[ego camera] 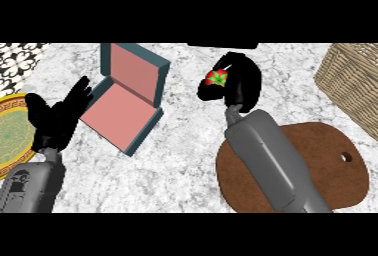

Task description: Pick the tomato from the cutting board and place it in the basket

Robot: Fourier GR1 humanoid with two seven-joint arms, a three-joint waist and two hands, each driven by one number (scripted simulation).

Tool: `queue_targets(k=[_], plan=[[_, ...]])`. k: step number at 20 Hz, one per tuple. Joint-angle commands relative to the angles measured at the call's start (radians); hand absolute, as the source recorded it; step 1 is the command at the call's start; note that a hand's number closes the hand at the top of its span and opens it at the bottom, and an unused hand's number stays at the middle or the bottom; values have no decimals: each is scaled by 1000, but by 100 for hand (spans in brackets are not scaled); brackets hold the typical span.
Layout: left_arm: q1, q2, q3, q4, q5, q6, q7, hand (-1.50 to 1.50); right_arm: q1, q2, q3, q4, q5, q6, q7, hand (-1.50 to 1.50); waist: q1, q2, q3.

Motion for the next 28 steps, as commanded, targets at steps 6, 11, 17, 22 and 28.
queue_targets(k=[6,11,17,22,28], plan=[[64,21,29,-1,-2,-5,-36,0,-355,2,-58,198,180,-70,262,150,-50,-12,-2],[74,4,31,-7,0,3,-49,0,-493,-34,-131,274,230,3,315,150,-54,-12,-1],[30,53,67,15,31,-40,-24,0,-608,-104,-211,430,281,-19,293,150,-51,-8,-2],[51,14,42,24,10,-20,-40,0,-613,-220,-284,497,255,-43,173,150,-55,-6,-1],[80,20,28,-63,-1,-9,4,0,-625,-351,-317,631,321,-39,186,150,-43,-5,-1]])
